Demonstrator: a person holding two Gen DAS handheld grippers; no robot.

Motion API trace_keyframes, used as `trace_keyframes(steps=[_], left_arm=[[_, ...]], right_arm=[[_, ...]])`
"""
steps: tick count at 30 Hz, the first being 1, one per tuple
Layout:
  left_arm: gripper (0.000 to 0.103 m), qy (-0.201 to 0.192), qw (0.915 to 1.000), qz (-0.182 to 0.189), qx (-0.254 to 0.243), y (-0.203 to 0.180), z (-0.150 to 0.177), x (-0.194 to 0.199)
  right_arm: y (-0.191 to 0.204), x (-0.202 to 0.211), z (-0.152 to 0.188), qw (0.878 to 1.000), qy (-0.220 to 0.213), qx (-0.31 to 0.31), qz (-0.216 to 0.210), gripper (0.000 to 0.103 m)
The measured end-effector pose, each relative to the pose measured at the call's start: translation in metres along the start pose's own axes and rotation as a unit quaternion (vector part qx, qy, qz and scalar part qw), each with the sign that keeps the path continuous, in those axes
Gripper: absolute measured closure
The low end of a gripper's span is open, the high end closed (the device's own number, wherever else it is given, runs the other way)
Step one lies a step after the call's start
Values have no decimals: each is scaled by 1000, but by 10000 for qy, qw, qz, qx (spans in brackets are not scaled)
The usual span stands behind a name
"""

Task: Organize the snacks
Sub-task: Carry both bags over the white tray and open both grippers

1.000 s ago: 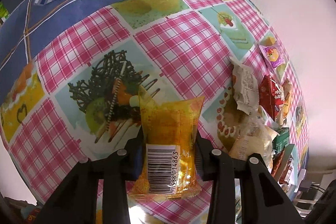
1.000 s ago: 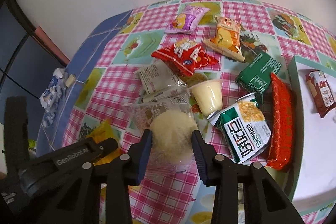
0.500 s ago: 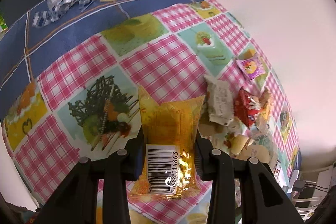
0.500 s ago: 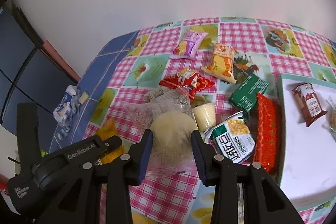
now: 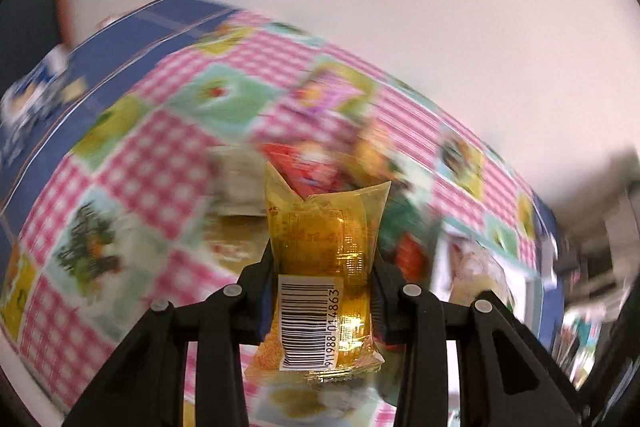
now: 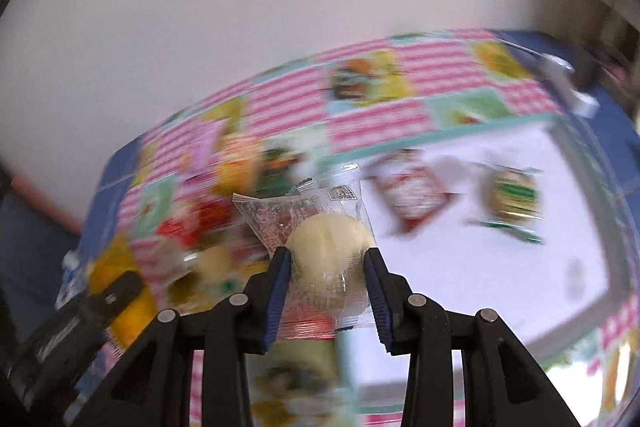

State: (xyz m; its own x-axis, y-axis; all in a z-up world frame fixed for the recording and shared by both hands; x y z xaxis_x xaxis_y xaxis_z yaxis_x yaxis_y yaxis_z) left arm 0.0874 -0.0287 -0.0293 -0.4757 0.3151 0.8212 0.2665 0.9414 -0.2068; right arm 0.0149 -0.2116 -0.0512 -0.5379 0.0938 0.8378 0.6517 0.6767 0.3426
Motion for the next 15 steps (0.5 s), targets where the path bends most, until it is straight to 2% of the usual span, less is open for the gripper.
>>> trace_keyframes(steps=[4,8,15], left_arm=[[63,105,9968,357,-709,-65,10,-8],[63,248,9900,764,-1163,-116,24,-15],[63,536,9765,1100,-1774,-173,52,-36]], right_arm=[[-62,4,-15,9969,-8,-629,483,63],[-112,9,-23,9904,-31,-1060,893,63],[-177,19,-35,9776,-78,-1626,1332,62]])
Point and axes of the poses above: each gripper's, at about its wrist camera, not at the fingertips, and x roughly against the way its jaws point, y to its left, z to its underside, the point moved 10 cm from there along -x, roughly the way its jaws point, and after that the axes turned 11 degrees about -x, right-handed, at the moved point
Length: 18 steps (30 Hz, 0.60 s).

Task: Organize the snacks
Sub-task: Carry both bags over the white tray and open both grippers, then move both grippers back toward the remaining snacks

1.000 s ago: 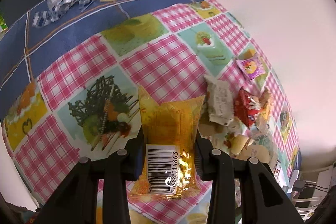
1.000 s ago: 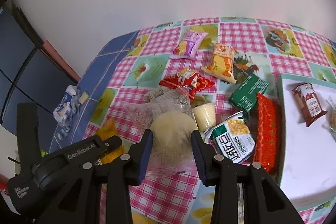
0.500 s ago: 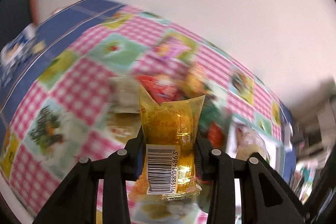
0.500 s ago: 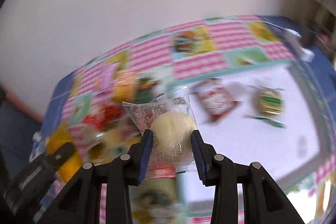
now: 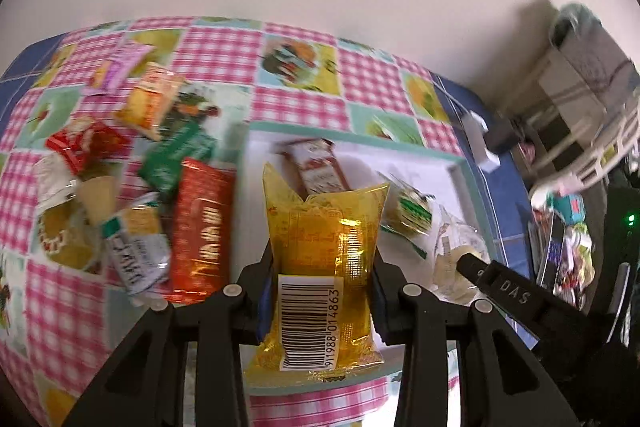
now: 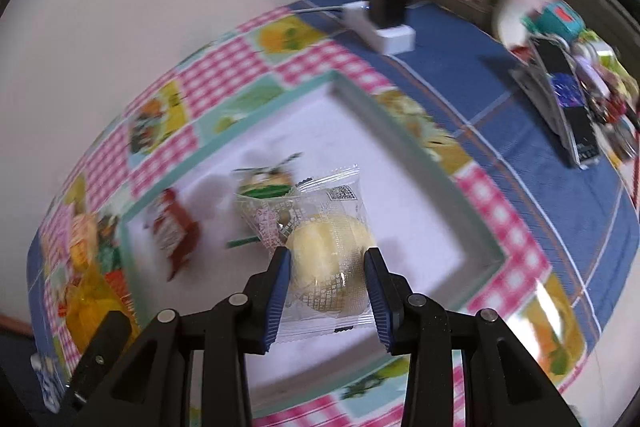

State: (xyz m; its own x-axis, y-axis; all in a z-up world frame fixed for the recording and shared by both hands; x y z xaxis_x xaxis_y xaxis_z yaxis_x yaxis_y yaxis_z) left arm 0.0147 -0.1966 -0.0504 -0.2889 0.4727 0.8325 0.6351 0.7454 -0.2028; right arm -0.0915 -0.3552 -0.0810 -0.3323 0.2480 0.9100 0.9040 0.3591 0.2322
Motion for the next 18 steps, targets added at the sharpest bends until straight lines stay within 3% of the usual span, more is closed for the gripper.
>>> trace_keyframes(steps=[7,9,11,18], left_arm=[[59,160,9997,176,-75,-13,4,-13],[32,164,9996,220,-20,-12,3,-13],[23,103,9996,273,56,-10,1,-11],[21,30,9988,123,476,11,-3,-2]], right_arm=[[-14,-4,-1,9998,115,-145,101,62],[-12,-5,0,9998,137,-122,100,61],[-10,-6,2,9998,176,-94,80,61],[-1,-9,7,9996,272,41,-65,41]])
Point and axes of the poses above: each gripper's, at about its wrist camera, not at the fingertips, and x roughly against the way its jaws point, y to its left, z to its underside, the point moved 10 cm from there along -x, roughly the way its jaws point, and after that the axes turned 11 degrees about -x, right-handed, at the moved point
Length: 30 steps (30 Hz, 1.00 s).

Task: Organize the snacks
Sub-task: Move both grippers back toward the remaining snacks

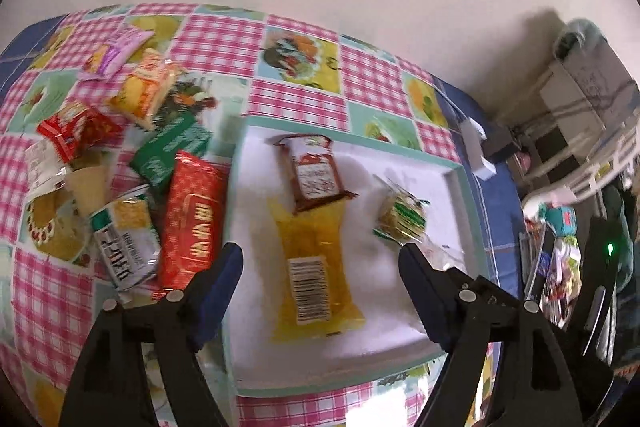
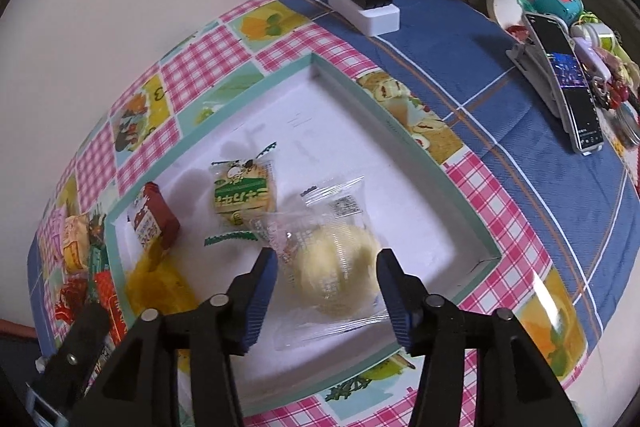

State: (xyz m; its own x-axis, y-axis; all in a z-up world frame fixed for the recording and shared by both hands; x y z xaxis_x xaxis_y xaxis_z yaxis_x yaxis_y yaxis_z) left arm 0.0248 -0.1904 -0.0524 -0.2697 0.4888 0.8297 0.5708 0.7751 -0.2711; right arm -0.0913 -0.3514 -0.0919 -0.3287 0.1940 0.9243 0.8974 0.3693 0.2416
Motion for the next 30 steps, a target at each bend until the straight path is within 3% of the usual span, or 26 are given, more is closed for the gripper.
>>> trace_keyframes(steps=[6,13,24,30], left_arm=[[4,-141,9971,-418,626,44,-4,7],[4,-176,9876,-1000,1200,104,-1,23],[4,-473,9722,-1461,1768,188,10,64],[4,-745,9643,-1573,1995,225,16,89]], right_arm=[[20,3,7,9993,18,269,-258,22],[44,14,13,9969,-111,563,-530,2],[93,30,32,9897,-266,984,-1008,0],[150,43,64,9743,-159,1447,-1721,0]])
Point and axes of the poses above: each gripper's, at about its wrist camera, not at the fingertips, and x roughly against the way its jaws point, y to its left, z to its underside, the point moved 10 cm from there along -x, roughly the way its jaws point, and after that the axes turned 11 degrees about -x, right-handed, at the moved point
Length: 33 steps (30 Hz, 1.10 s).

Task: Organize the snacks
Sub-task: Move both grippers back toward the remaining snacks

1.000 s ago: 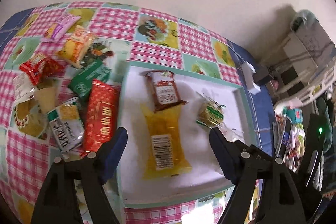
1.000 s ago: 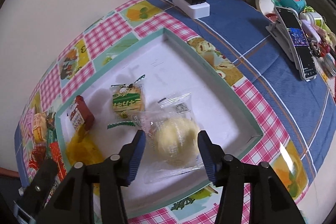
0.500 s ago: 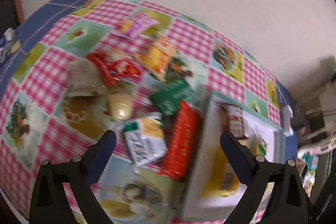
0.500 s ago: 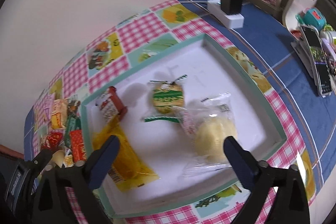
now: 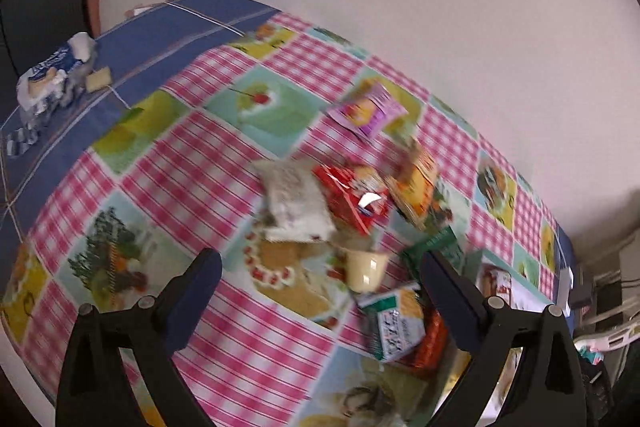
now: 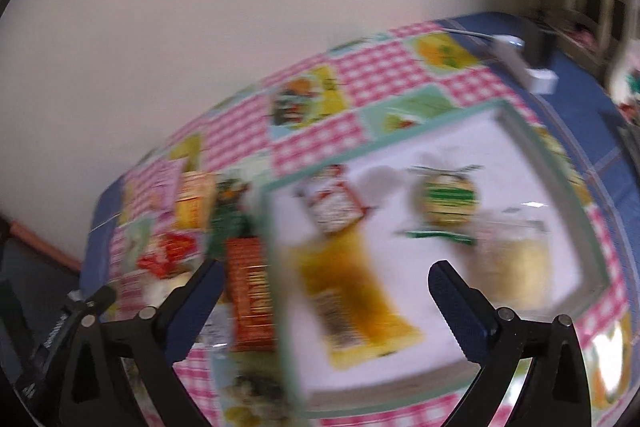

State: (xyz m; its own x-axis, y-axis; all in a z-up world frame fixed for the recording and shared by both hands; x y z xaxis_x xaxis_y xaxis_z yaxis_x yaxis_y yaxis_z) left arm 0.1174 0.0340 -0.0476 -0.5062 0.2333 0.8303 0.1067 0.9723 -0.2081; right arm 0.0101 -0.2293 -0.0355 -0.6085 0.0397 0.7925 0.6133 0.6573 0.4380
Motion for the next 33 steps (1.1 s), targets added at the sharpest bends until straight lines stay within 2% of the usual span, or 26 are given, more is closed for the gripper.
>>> trace_keyframes(steps=[7,12,14,16,22,28,33], left_arm=[[4,84,9998,31,160,20,-1,-3],[4,372,9986,-101,353,32,10,-13],[4,565,9971,-97,502,38,17,-22],[4,730,9954,-65,612,41,23,-30],[4,965,9939,-83,519,39,30,-44],[4,1103,9924,-88,532,39,31,-54],[4,1242,9909,-112,510,41,32,-67]], right_arm=[[62,-26,40,9966,405,604,-394,0],[81,-45,60,9937,618,825,-450,1],[87,-51,66,9922,653,980,-411,4],[93,-58,71,9903,698,1138,-395,16],[97,-78,85,9858,925,1374,-294,33],[100,-95,96,9807,1016,1666,-137,41],[98,-103,94,9800,1003,1718,-30,41]])
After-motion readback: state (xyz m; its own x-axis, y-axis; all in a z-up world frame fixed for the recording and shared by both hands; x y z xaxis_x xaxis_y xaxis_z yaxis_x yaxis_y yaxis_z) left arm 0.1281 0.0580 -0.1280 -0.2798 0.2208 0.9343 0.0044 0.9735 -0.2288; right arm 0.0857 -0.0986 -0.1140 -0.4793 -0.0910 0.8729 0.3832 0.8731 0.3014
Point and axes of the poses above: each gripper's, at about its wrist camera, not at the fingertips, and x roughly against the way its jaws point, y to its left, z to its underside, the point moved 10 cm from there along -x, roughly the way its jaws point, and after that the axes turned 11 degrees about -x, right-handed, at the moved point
